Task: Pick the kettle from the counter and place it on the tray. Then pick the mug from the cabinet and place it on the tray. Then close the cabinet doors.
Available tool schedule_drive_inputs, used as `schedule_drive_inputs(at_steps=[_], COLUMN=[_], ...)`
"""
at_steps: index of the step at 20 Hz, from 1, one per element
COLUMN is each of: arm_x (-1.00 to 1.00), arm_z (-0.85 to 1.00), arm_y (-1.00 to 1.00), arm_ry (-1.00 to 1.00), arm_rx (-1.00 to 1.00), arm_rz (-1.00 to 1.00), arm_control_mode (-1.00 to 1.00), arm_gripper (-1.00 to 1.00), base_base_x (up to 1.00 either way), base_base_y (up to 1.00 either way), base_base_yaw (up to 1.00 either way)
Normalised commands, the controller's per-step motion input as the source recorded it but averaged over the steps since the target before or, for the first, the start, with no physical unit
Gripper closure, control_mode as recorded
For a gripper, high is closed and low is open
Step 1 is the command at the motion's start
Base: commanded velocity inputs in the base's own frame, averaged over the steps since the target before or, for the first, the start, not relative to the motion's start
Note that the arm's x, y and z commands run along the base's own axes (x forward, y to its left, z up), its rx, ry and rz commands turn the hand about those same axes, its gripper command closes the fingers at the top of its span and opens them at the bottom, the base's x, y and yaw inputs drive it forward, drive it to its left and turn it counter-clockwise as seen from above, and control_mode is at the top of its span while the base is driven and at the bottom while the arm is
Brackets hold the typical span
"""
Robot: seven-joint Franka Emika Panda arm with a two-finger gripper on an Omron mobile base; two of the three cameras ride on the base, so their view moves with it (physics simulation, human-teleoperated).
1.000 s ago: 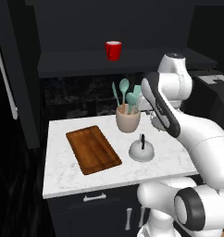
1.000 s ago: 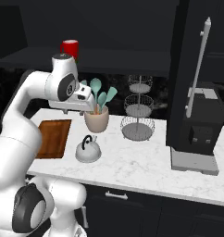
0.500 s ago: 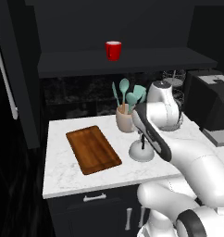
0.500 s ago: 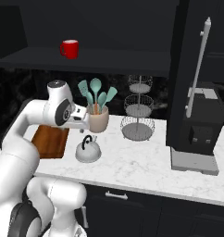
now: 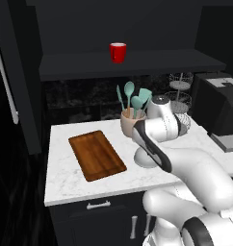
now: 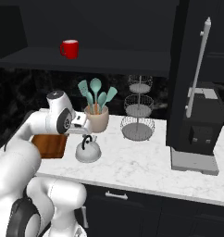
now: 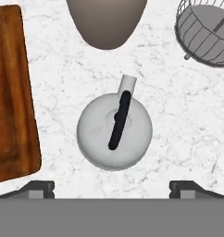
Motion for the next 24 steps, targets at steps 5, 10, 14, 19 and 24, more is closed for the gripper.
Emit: schedule_drive_inputs(at_steps=[5, 10, 14, 19, 24], arm_x=[0.56, 0.21, 0.02, 0.0, 0.0], arm_z=[-0.19, -0.28, -0.21, -0.27, -0.22], arm_y=[-0.01, -0.07, -0.07, 0.0, -0.01], arm_ry=[0.06, 0.06, 0.03, 0.02, 0.01], arm_rx=[0.02, 0.0, 0.0, 0.0, 0.0], arm_rz=[-0.05, 0.0, 0.0, 0.0, 0.0], arm_control_mode=[-1.0, -1.0, -1.0, -1.0, -1.0], arm_gripper=[-1.0, -1.0, -1.0, -1.0, -1.0], base_base_x=[0.0, 0.0, 0.0, 0.0, 0.0], base_base_y=[0.0, 0.0, 0.0, 0.0, 0.0], base_base_yaw=[0.0, 0.0, 0.0, 0.0, 0.0])
